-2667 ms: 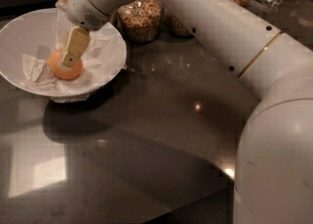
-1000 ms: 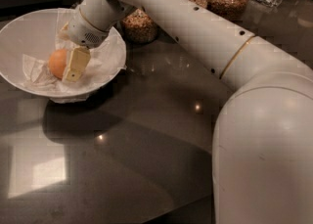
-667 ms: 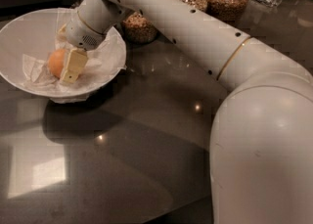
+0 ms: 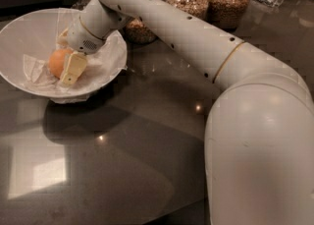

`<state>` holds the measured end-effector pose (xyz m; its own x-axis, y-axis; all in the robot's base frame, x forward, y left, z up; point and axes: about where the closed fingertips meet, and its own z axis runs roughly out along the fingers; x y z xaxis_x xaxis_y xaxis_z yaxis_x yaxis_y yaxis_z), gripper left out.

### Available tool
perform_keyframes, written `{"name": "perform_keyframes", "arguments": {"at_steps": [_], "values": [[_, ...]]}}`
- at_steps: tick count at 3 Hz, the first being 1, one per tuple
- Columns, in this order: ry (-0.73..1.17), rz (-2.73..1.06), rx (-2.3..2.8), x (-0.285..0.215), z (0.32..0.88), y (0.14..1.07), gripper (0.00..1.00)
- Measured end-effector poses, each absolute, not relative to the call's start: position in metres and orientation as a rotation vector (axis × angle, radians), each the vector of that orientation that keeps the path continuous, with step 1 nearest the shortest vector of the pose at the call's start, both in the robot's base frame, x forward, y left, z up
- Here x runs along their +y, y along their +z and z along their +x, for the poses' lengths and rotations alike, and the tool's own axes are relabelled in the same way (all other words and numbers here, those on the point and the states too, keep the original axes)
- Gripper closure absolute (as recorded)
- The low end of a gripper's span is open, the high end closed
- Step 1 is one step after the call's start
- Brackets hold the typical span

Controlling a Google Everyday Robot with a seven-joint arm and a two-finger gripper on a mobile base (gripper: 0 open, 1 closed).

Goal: Pick orange from white bowl

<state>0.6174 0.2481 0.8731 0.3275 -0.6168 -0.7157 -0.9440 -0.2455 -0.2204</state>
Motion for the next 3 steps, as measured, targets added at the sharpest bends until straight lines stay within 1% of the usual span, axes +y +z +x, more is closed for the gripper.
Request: {"name": "perform_keyframes", "arguments": {"at_steps": [1,2,3], "values": [[0.684,-1.947,1.384,0.2475,0.6199,0.8634,0.2],[0.684,-1.948,1.384,0.2475,0.6199,0.8634,0.39],[0.684,-1.948,1.384,0.2475,0.6199,0.8634,0.62]]}}
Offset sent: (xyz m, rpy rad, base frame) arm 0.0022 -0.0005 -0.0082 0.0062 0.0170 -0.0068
